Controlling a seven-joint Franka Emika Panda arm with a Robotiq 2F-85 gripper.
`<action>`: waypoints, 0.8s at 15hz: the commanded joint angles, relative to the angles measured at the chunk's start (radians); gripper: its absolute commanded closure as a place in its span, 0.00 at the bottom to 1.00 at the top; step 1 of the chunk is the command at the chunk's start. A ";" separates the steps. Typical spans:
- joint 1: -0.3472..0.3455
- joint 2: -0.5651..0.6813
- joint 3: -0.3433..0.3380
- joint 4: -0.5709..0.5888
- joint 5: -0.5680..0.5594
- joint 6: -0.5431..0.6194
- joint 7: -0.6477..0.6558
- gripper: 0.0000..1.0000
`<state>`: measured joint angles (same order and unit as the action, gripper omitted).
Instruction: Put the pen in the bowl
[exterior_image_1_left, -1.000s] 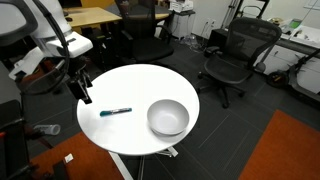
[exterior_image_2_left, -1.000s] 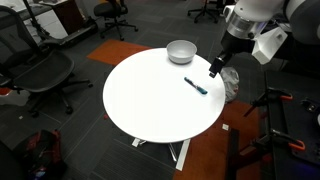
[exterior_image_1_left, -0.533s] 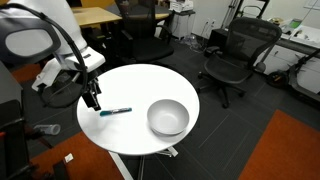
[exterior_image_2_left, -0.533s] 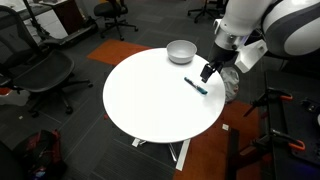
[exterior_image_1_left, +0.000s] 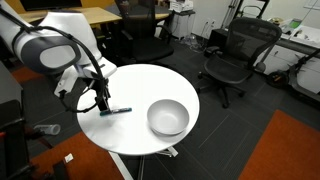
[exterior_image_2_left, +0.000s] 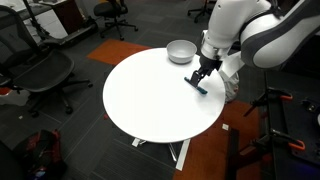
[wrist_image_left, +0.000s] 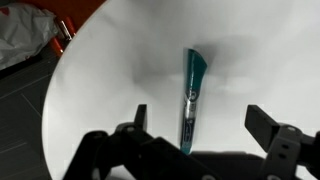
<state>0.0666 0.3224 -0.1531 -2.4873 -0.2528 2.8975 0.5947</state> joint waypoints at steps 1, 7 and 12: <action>0.043 0.084 -0.026 0.070 0.084 0.023 -0.020 0.00; 0.036 0.167 -0.025 0.159 0.197 0.008 -0.070 0.00; 0.020 0.204 -0.019 0.203 0.259 0.001 -0.126 0.25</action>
<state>0.0893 0.5016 -0.1713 -2.3157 -0.0418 2.8990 0.5228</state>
